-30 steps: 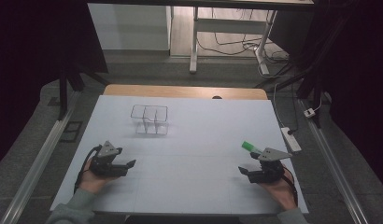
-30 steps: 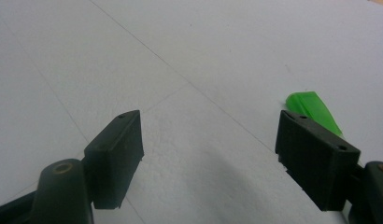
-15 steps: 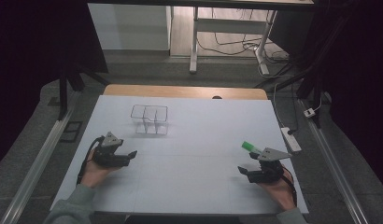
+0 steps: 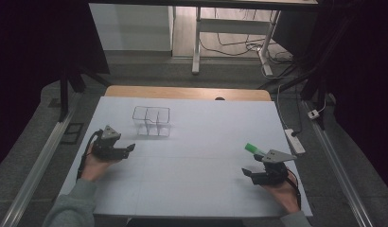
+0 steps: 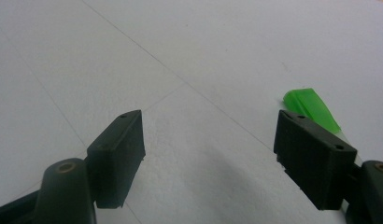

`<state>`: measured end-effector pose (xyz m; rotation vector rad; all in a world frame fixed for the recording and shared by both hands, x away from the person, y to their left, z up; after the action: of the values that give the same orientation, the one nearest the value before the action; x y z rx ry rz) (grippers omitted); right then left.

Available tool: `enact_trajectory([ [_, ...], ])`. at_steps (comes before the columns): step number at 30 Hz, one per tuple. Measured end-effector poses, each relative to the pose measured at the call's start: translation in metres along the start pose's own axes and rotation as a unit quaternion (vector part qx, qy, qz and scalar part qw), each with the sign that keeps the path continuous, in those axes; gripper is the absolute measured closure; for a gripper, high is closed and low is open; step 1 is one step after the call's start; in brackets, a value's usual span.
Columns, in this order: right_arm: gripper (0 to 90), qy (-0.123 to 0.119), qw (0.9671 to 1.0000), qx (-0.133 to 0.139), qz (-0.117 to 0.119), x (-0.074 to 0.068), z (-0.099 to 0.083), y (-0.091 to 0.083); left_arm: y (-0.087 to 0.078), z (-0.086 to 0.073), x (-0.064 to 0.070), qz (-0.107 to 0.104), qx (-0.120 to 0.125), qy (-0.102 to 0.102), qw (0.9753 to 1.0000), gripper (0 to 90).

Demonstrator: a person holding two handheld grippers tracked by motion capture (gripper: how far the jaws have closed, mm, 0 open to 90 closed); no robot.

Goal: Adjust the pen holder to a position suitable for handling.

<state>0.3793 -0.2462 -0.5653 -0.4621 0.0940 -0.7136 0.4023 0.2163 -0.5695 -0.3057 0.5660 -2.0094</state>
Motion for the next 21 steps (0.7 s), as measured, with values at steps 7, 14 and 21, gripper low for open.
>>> enact_trajectory([
  [7,24.1,0.002,1.0000,0.002,-0.002,0.000,0.001,0.000,0.006,0.007,-0.021,0.022,0.010,-0.019,0.9995,30.3],
  [14,24.1,0.000,1.0000,-0.006,0.002,-0.001,-0.001,0.001,0.017,0.007,-0.034,0.037,0.004,-0.022,0.9991,35.8],
  [21,24.1,0.000,1.0000,-0.007,0.001,0.000,-0.002,0.002,0.030,0.008,-0.044,0.043,-0.002,-0.026,0.9987,44.2],
])
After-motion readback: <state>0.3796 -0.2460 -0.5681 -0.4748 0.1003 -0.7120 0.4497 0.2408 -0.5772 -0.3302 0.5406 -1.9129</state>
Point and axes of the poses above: each handheld gripper's, and its own axes: y roughly forward along the jaws, z roughly out of its top, x roughly to its right, the point moved 10 cm from there along y, roughly forward along the jaws, and after that the axes turned 11 degrees about x, right-handed, at the moved point
